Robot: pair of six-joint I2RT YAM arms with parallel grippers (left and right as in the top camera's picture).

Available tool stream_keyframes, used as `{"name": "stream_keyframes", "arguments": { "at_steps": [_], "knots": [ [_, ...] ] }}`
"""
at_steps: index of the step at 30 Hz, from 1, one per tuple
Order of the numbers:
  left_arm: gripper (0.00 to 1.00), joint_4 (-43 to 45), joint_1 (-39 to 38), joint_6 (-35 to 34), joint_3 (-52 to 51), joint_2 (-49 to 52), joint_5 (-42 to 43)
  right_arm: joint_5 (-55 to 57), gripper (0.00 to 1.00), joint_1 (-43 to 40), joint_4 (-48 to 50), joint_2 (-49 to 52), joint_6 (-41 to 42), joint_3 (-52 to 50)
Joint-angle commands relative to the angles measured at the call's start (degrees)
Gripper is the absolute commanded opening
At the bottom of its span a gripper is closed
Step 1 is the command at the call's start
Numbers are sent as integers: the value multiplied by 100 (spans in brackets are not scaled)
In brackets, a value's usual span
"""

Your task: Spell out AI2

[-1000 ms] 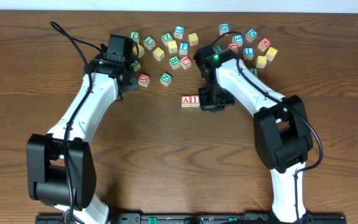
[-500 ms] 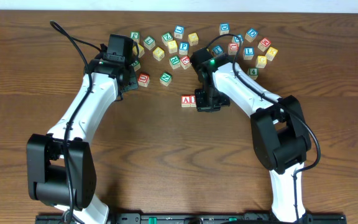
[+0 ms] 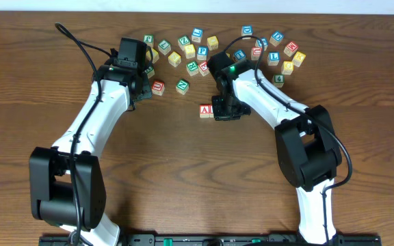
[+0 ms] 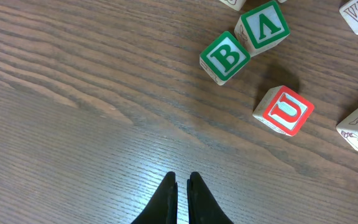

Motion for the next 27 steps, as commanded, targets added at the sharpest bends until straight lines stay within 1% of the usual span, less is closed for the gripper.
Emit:
{"name": "stream_keyframes", "arguments": {
  "at_steps": [1, 5, 9, 13, 18, 19, 20, 21, 23, 24, 25, 26, 27],
  "knots": [
    [8, -42, 7, -35, 98, -81, -72, -44, 1, 48, 17, -101, -28, -37],
    [8, -39, 7, 2, 101, -83, -76, -297, 1, 48, 20, -186, -52, -28],
    [8, -57, 52, 133, 118, -232, -76, -282, 2, 13, 4, -525, -144, -20],
    [8, -66, 157, 190, 120, -654, -74, -225, 6, -138, -7, -1027, -144, -20],
    [8, -63, 308, 186, 118, -1318, -76, -201, 11, -516, 7, -1685, -210, -20],
    [14, -66, 341, 186, 118, -1427, -76, -210, 11, -619, 9, -1814, -275, -20],
    [17, -63, 369, 186, 118, -1513, -76, -210, 12, -723, 9, -1937, -348, -20],
    [23, -66, 404, 186, 118, -1600, -76, -210, 13, -831, 9, -2063, -452, -20],
    [40, -66, 479, 186, 118, -1733, -76, -210, 15, -1067, 11, -2341, -688, -20],
    [45, -66, 503, 186, 118, -1766, -76, -210, 16, -1154, 13, -2446, -789, -20],
    [56, -85, 520, 186, 118, -1784, -76, -210, 20, -1257, 13, -2575, -898, -20],
    [74, -140, 531, 186, 116, -1788, -76, -210, 24, -1362, 11, -2702, -979, -20],
    [85, -232, 533, 186, 116, -1788, -76, -210, 32, -1458, 9, -2820, -1032, -20]
  ]
}}
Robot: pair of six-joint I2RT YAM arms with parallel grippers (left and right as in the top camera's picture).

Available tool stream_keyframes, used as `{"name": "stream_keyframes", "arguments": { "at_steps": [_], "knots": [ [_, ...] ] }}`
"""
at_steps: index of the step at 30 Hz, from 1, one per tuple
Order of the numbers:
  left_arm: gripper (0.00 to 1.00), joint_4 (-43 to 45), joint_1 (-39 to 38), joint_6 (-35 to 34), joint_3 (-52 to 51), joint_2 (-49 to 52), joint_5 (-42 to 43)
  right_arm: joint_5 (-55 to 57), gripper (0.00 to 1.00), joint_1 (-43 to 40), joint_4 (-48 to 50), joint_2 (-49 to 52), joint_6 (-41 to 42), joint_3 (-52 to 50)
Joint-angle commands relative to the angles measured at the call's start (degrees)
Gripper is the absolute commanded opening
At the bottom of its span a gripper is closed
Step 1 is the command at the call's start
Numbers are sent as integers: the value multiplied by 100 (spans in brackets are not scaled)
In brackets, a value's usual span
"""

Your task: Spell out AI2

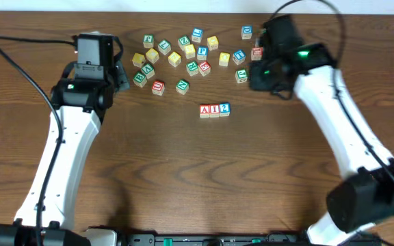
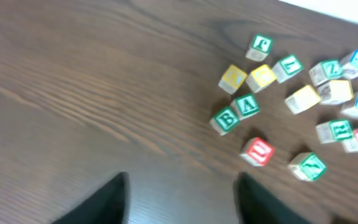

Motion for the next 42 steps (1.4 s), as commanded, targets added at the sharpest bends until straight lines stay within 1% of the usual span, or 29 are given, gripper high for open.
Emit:
{"name": "stream_keyframes", "arguments": {
  "at_steps": [1, 2, 3, 5, 7, 11, 12, 17, 20, 30, 34, 42],
  "knots": [
    [96, -238, 50, 13, 116, -20, -57, 11, 41, -297, 0, -474, -457, 9],
    [98, -361, 50, 13, 107, -13, -57, 11, 49, -393, -13, -590, -457, 9],
    [98, -466, 50, 13, 98, -13, -57, 11, 54, -485, -17, -693, -455, 9],
    [99, -597, 50, 11, 94, 2, -57, 11, 68, -656, -37, -892, -455, 9],
    [99, -592, 50, 9, 94, 11, -55, 11, 76, -767, -63, -1036, -455, 9],
    [99, -592, 50, -13, 94, 13, -50, 13, 96, -931, -109, -1290, -455, 9],
    [99, -590, 50, -13, 94, 13, -52, 13, 99, -962, -116, -1338, -457, 9],
    [99, -592, 50, -13, 94, 13, -52, 81, 99, -1069, -9, -1445, -452, 9],
    [99, -592, 50, -13, 94, 13, -52, 271, 99, -1078, -122, -1434, -452, 7],
    [99, -592, 50, -13, 94, 13, -52, 271, 99, -1067, -295, -1434, -452, 7],
    [100, -592, 50, -13, 94, 13, -52, 219, 99, -1067, -564, -1434, -428, 7],
    [100, -592, 50, -13, 94, 13, -52, 153, 99, -1060, -553, -1440, -433, 7]
  ]
}}
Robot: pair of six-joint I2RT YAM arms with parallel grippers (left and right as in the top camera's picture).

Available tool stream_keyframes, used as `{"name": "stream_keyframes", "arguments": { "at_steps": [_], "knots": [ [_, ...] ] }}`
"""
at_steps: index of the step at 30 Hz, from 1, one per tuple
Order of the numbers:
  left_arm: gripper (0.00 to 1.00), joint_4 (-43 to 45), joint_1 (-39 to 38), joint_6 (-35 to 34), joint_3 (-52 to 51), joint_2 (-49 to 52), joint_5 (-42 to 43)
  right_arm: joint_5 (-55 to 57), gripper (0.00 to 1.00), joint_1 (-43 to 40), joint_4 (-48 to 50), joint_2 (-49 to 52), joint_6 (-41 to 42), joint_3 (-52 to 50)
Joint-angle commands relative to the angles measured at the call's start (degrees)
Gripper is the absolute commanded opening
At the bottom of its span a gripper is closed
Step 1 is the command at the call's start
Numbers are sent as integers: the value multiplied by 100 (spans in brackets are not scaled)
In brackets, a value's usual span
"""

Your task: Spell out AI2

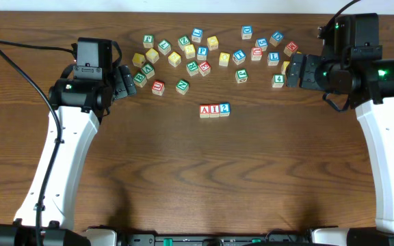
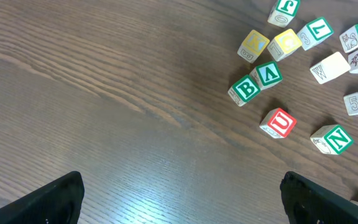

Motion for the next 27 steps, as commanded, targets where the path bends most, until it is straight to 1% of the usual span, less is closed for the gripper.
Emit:
{"name": "stream_keyframes", "arguments": {
  "at_steps": [1, 6, 9, 11, 17, 27],
  "knots": [
    [100, -2, 17, -7, 94, 13, -52, -11, 99, -17, -2, -85, -11, 9],
    [100, -2, 17, -7, 94, 13, -50, 144, 99, -55, 129, -168, -118, -24],
    [100, -2, 17, -7, 94, 13, -50, 146, 99, -59, 608, -452, -448, -275],
    [100, -2, 17, -7, 94, 13, -52, 149, 99, -66, 1117, -817, -492, -704],
    [100, -2, 17, -7, 94, 13, -52, 131, 99, -258, 2581, -2151, -531, -2472],
    [100, -2, 17, -7, 94, 13, -52, 11, 99, -302, 4846, -4951, -529, -5748]
  ]
}}
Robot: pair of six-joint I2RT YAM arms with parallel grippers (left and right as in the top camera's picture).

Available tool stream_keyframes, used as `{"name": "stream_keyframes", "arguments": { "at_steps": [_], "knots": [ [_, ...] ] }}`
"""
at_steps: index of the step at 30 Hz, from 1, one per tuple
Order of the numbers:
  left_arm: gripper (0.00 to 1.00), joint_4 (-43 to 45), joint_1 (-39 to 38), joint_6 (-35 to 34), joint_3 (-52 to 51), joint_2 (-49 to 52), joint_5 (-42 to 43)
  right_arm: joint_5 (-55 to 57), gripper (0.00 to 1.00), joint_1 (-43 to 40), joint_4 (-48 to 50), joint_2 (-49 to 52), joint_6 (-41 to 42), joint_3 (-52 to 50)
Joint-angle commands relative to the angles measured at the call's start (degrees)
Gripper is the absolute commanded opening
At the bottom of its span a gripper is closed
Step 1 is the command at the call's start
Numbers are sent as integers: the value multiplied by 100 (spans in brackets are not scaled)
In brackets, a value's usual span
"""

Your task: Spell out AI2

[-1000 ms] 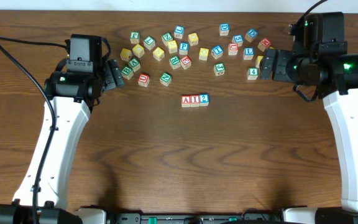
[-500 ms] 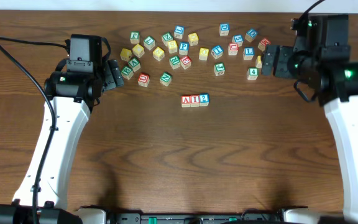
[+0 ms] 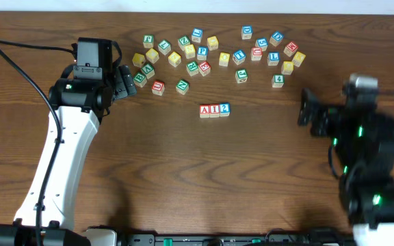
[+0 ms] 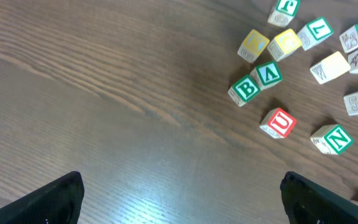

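Three blocks stand in a touching row at the table's middle: a red A (image 3: pixel 204 110), a red I (image 3: pixel 214 109) and a blue 2 (image 3: pixel 224 108). Neither gripper touches them. My left gripper (image 3: pixel 124 80) hangs at the back left, beside the loose blocks; in the left wrist view it (image 4: pixel 181 190) is wide open over bare wood, with only its dark fingertips (image 4: pixel 61 194) showing at the bottom corners. My right gripper (image 3: pixel 309 109) is off to the right of the row, well apart from it; how its jaws stand is not clear.
Several loose letter blocks (image 3: pixel 183 51) lie scattered along the back, with a further group (image 3: pixel 269 48) at the back right. Nearest my left gripper are a green B (image 4: pixel 247 89), a green V (image 4: pixel 269 74), a red U (image 4: pixel 278 122) and a green N (image 4: pixel 332 139).
My right arm has drawn back from the back right, beside the loose blocks, to the right side nearer the front. The left arm and all blocks are unchanged.
At first my right gripper was down at the row, next to the A block, and my left gripper was shut low near the B and U blocks. Then the A, I, 2 row stood free with both arms raised away and the left jaws parted. Since then both arms have stayed away.
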Motion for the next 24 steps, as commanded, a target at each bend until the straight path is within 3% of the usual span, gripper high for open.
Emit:
{"name": "stream_keyframes", "arguments": {
  "at_steps": [1, 10, 18, 24],
  "knots": [
    [99, -4, 17, -7, 94, 13, -50, -125, 99, -39, 433, -935, -46, -984],
    [100, -4, 17, -7, 94, 13, -52, -114, 99, -83, 927, -3239, -46, -3150],
    [100, -4, 17, -7, 94, 13, -52, -120, 99, -103, 1657, -4015, -44, -4266],
    [100, -4, 17, -7, 94, 13, -52, -92, 99, -101, 1596, -4415, -48, -4518]
  ]
}}
